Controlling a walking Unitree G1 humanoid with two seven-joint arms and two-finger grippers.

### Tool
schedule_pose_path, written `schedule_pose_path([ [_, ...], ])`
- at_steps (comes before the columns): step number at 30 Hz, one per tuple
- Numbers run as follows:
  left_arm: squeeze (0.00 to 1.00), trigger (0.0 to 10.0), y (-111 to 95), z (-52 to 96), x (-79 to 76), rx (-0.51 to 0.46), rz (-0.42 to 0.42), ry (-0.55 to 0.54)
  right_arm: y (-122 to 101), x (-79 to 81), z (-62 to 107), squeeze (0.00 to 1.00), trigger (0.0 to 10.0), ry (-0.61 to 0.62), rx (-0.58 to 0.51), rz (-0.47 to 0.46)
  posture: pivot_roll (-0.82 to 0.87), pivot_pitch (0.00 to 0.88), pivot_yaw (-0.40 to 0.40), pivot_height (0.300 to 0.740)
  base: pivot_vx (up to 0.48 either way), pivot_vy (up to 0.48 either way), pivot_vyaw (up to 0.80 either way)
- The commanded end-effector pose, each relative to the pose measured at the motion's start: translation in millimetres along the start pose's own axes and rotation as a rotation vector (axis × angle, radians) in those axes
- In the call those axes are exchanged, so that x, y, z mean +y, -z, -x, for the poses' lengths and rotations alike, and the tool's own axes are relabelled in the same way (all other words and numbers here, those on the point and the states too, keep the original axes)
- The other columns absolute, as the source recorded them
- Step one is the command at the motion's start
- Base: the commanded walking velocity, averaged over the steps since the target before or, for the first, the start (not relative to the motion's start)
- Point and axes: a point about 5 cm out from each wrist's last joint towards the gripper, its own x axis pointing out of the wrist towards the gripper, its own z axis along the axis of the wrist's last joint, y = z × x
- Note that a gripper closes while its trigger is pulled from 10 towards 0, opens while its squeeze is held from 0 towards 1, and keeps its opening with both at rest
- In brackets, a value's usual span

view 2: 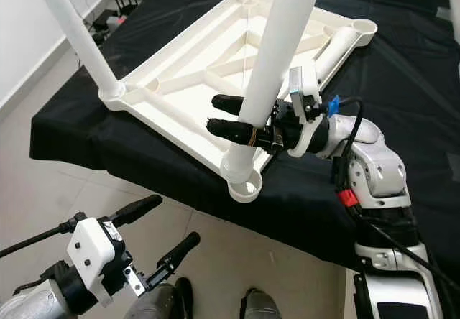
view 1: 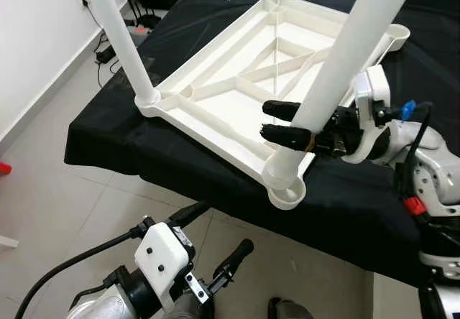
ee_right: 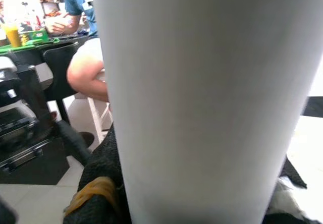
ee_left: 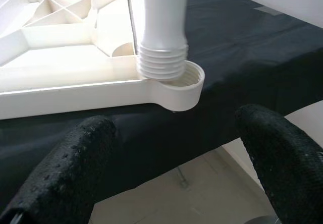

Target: Building children table

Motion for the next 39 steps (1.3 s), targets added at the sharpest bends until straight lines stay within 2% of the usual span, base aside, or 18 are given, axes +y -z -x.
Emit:
schedule_pose_path([
  [1,0.0,10.0,4,2.3,-0.2,0.025,0.007,0.004,-3,6.8,4.6,0.0,10.0,-0.007,0.03,0.034,-0.01,0.292,0.036,0.74,0.0,0.0,0.0],
  [2,0.0,10.0,4,2.3,-0.2,0.025,0.007,0.004,-3,6.8,4.6,0.0,10.0,-0.007,0.03,0.034,-0.01,0.292,0.036,0.74,0.0,0.0,0.0],
  [3,0.0,10.0,4,2.5,0.6,0.027,0.005,0.004,-6,16.2,9.0,0.0,10.0,-0.043,0.068,0.043,-0.02,0.292,0.036,0.74,0.0,0.0,0.0],
  [8,0.0,10.0,4,2.4,1.3,0.027,0.005,0.004,-8,25.5,9.5,0.0,10.0,-0.058,0.092,0.053,-0.02,0.292,0.037,0.74,0.0,0.0,0.0],
  [12,0.0,10.0,4,2.3,1.3,0.027,0.005,0.005,-7,27.0,9.1,0.0,10.0,-0.063,0.102,0.058,-0.02,0.292,0.037,0.74,0.0,0.0,0.0],
  [26,0.0,10.0,4,0.8,1.7,0.024,0.004,0.004,5,37.0,-8.7,0.0,10.0,-0.048,0.129,0.048,-0.03,0.289,0.033,0.74,0.0,0.0,0.0],
  [31,0.0,10.0,4,0.6,1.5,0.023,0.004,0.004,6,36.5,-11.1,0.0,10.0,-0.038,0.126,0.046,-0.03,0.29,0.032,0.74,0.0,0.0,0.0],
  [39,0.0,10.0,4,0.5,0.0,0.023,0.006,0.004,6,24.6,-13.3,0.0,10.0,0.041,0.13,0.083,-0.02,0.285,0.027,0.74,0.0,0.0,0.0],
])
